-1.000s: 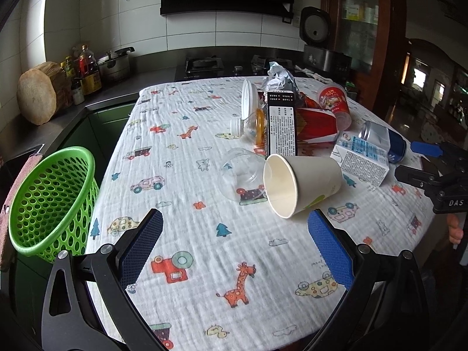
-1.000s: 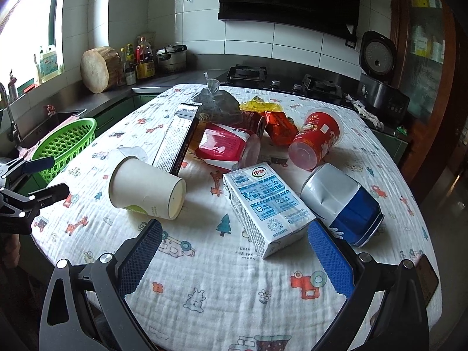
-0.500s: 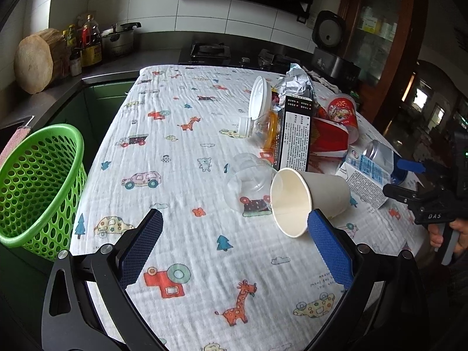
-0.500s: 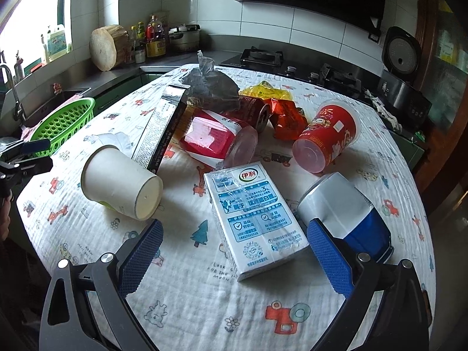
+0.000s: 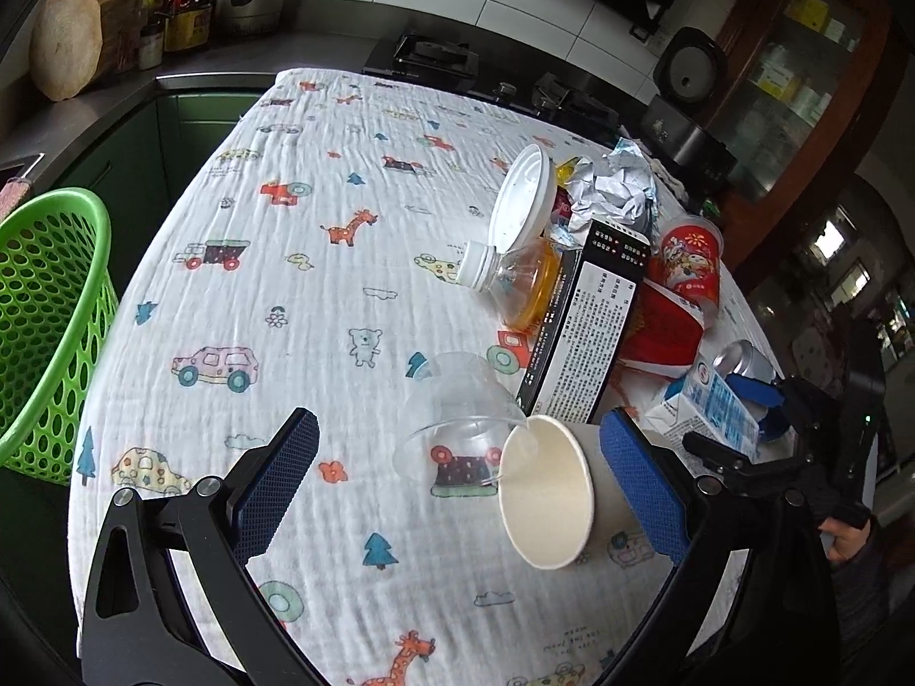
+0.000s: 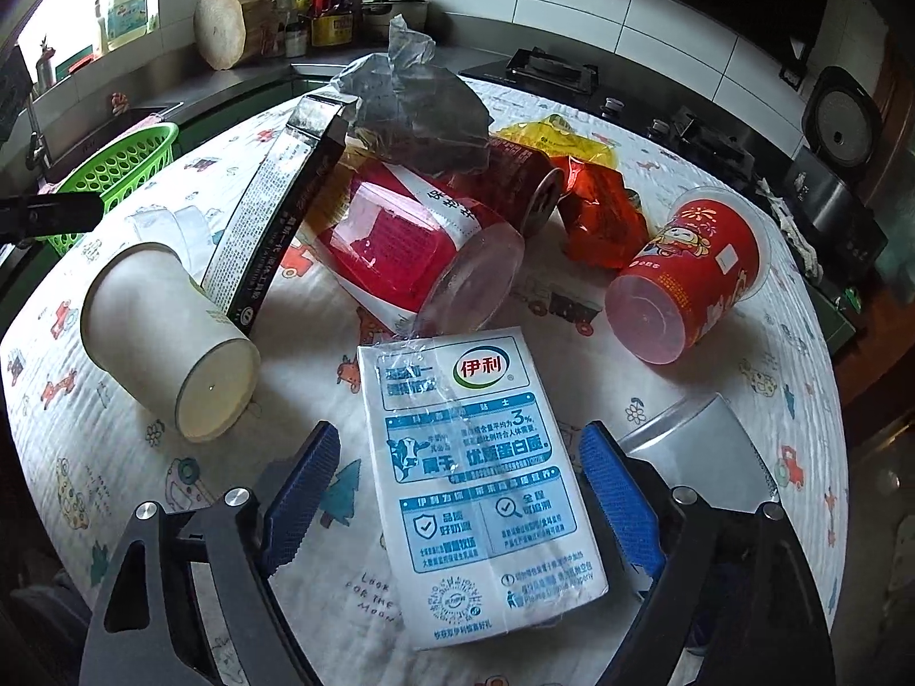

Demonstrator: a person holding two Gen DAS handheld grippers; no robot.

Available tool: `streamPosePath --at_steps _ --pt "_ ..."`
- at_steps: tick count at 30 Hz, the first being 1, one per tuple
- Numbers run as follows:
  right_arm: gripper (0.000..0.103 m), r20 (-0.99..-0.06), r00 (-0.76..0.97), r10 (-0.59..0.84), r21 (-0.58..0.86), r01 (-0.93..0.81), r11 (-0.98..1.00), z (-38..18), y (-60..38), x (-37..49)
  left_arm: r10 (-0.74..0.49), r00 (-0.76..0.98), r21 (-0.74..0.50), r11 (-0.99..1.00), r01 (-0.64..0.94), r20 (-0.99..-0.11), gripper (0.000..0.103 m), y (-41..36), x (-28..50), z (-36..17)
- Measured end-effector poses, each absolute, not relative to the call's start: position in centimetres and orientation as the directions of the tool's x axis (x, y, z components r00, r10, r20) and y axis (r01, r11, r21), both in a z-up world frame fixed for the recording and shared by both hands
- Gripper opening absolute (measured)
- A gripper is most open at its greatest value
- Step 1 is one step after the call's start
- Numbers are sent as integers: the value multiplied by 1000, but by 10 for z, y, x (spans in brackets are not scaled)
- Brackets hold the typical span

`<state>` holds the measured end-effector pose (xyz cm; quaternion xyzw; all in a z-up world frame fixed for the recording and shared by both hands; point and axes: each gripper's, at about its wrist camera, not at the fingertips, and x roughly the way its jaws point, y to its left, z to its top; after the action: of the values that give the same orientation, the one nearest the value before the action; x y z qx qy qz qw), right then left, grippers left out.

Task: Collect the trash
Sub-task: 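Grasp the clear plastic cup with the left tool while the right tool grasps the milk carton, then carry the clear cup to the green basket and open the left tool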

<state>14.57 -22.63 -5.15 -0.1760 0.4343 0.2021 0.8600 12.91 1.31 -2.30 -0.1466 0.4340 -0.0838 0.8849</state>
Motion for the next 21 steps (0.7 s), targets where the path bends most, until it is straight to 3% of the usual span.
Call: streamPosePath --at_steps 8,11,13,21 --pt "70 -849 497 178 -124 -515 848 -58 -228 154 -306 497 -364 931 -21 -812 86 7 166 -42" --pt "70 -856 487 177 -125 -527 841 -58 -227 155 -336 464 -393 919 -27 -819 85 8 171 -49" --pt "70 -860 480 173 -128 -531 838 -59 -226 157 -349 435 -401 916 -29 -830 75 7 174 -54" --pt "70 -870 465 164 -130 -536 834 -59 -225 159 -408 394 -462 886 -46 -823 71 9 182 -64"
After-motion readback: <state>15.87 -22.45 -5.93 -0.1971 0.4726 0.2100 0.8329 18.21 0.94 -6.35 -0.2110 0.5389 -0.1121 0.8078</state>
